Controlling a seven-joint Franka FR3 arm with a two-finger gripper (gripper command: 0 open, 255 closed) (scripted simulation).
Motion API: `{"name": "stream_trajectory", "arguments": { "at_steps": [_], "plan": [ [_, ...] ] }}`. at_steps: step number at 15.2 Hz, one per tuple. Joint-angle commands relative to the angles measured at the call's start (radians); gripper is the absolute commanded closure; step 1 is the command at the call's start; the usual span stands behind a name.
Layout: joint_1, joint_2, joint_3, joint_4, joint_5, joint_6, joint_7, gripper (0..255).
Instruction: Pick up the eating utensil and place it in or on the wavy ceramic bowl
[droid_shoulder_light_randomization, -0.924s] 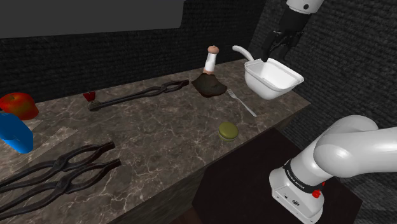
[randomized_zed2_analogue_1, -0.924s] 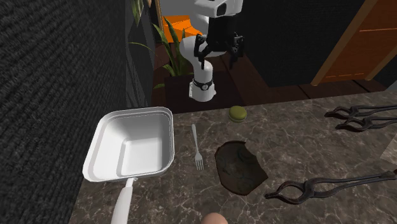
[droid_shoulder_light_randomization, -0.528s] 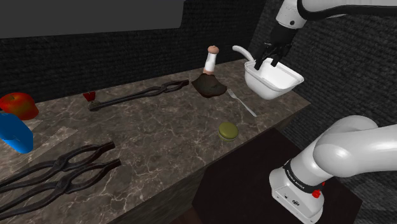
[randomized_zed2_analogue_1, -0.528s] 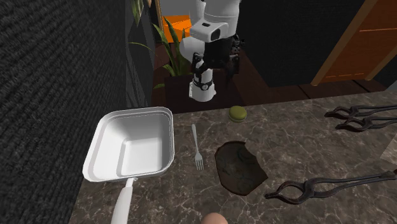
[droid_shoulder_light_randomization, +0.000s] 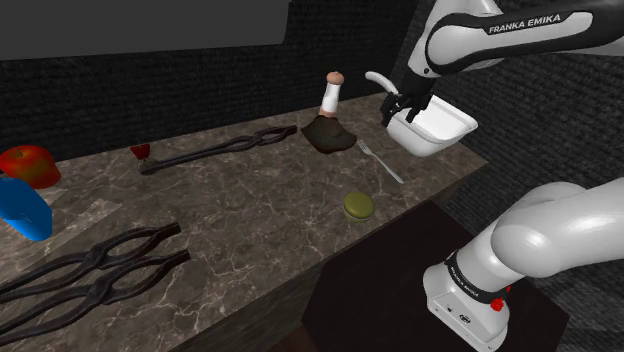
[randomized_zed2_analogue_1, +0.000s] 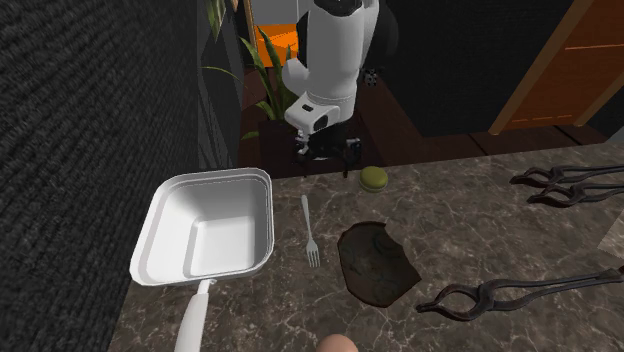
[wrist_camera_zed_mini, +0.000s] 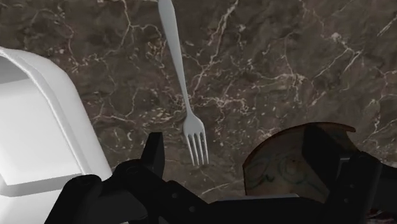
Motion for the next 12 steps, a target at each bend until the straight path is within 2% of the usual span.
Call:
{"name": "stream_trajectory", "arguments": {
  "at_steps": [1, 7, 12],
  "plan": [
    [-0.003, 0.067, -0.014, -0.007, 0.003, 0.079, -0.004, 0],
    [-0.004, 0.287, -0.059, 0.004, 0.038, 0.293, -0.037, 0],
    [-0.003, 0.477, -0.084, 0.05, 0.109, 0.437, -0.092, 0]
  ]
}}
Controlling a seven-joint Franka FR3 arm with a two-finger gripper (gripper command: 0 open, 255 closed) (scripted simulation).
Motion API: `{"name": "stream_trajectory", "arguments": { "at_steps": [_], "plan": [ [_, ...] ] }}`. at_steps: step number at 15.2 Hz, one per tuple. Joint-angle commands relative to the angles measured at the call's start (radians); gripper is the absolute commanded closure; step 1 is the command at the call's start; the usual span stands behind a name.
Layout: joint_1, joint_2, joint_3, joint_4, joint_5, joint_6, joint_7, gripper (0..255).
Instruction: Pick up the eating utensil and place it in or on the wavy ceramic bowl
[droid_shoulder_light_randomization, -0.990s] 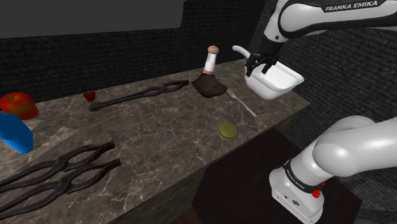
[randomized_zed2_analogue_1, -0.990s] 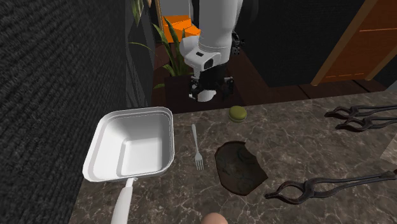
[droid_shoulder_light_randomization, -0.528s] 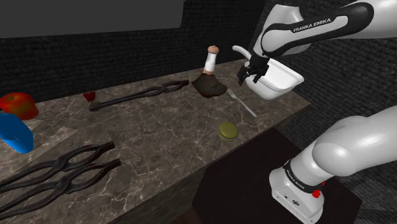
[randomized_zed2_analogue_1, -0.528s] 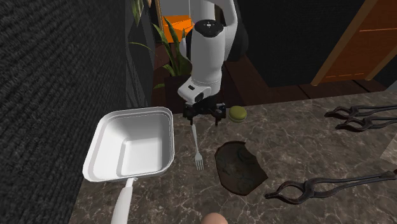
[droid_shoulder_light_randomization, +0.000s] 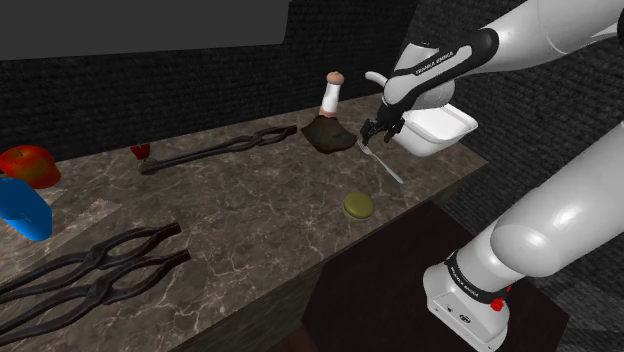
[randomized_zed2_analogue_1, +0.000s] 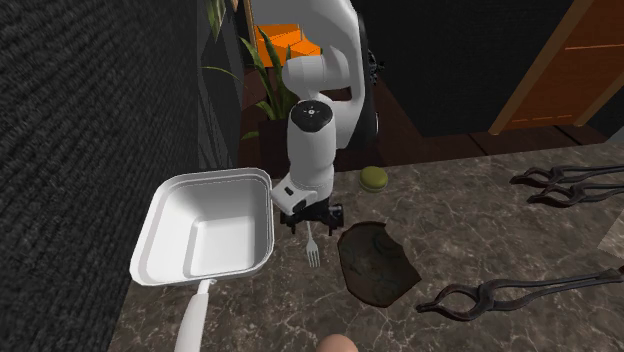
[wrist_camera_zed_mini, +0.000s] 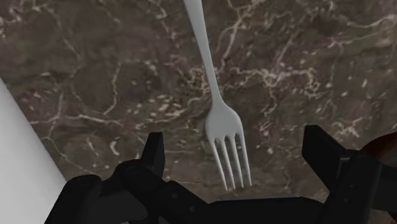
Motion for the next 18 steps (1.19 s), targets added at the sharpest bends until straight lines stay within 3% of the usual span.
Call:
{"name": "stream_trajectory", "arguments": {
  "at_steps": [1, 8, 15, 16, 18],
  "plan": [
    [0.001, 0.039, -0.001, 0.002, 0.018, 0.038, -0.01, 0],
    [0.0, 0.13, 0.005, -0.001, 0.062, 0.129, -0.042, 0],
    [0.0, 0.13, 0.005, -0.001, 0.062, 0.129, -0.042, 0],
    [0.0, 0.13, 0.005, 0.0, 0.062, 0.129, -0.042, 255],
    [0.0, 0.13, 0.005, 0.0, 0.062, 0.128, -0.042, 255]
  ]
}}
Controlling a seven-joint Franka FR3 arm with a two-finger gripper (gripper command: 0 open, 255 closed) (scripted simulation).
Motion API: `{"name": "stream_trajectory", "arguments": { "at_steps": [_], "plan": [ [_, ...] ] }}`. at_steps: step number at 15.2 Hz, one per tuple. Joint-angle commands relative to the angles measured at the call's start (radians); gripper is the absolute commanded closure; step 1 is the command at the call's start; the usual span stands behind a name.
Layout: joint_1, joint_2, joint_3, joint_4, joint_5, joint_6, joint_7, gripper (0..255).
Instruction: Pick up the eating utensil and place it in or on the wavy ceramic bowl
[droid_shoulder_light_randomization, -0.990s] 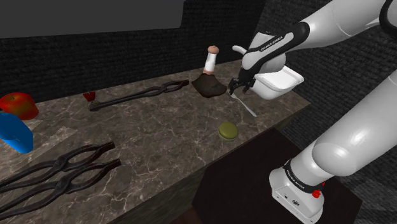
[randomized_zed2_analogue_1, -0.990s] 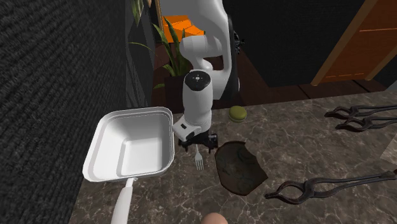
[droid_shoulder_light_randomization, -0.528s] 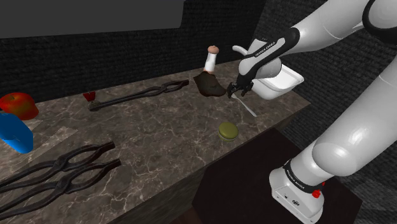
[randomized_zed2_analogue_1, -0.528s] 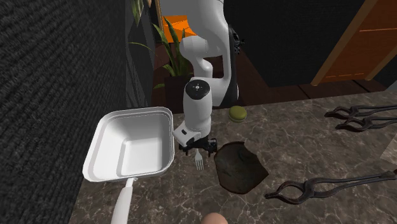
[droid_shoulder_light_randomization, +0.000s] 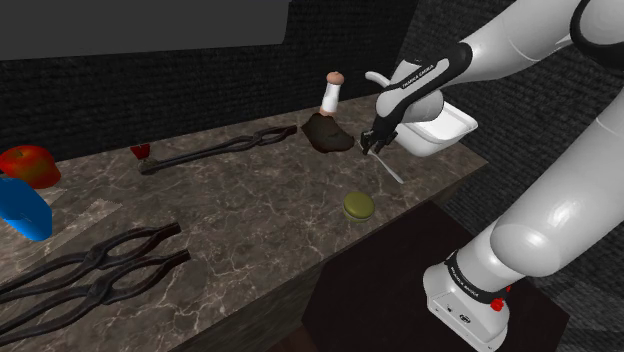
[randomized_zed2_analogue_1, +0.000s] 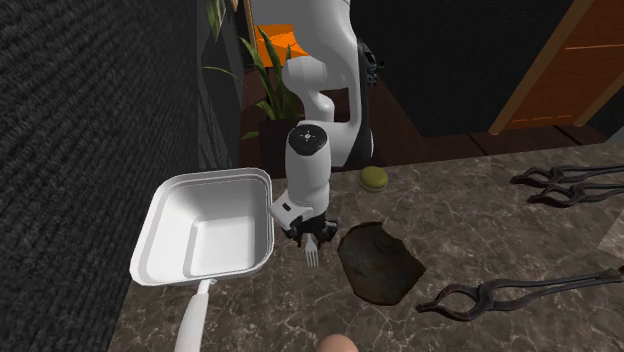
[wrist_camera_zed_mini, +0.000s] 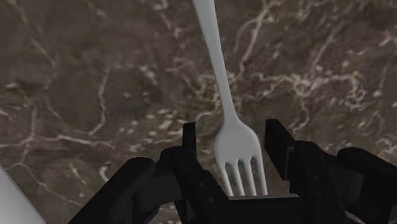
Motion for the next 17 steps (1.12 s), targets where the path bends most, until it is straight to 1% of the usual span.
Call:
{"name": "stream_trajectory", "arguments": {
  "at_steps": [1, 6, 7, 17],
  "plan": [
    [0.004, 0.007, 0.006, -0.001, 0.002, 0.002, -0.002, 255],
    [-0.001, 0.003, 0.002, -0.003, 0.002, 0.0, -0.012, 255],
    [0.006, 0.005, 0.006, -0.003, 0.001, 0.002, 0.001, 255],
    [0.008, -0.119, -0.002, 0.019, -0.058, -0.14, 0.044, 255]
  ]
}}
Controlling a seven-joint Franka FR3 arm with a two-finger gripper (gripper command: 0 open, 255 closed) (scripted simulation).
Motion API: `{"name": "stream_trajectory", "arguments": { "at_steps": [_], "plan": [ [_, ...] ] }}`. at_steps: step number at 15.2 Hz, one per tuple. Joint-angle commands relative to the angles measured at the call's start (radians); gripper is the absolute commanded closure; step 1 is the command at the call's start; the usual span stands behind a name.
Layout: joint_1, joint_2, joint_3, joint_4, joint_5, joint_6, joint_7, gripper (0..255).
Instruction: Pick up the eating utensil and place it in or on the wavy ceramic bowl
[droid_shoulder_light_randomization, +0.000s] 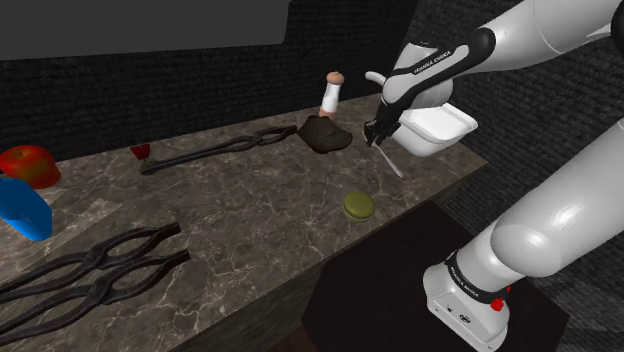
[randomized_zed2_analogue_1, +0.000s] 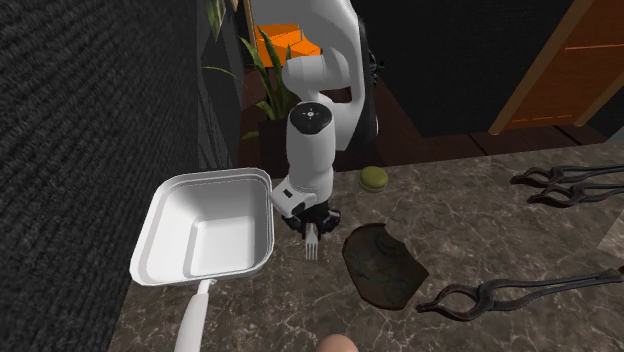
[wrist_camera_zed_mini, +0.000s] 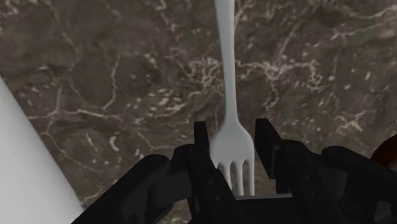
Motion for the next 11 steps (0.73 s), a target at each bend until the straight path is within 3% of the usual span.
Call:
{"name": "stream_trajectory", "arguments": {
  "at_steps": [1, 11],
  "plan": [
    [0.0, -0.021, 0.0, 0.008, -0.009, -0.03, 0.007, 255],
    [-0.003, -0.121, 0.005, 0.056, -0.039, -0.175, 0.031, 255]
  ]
}}
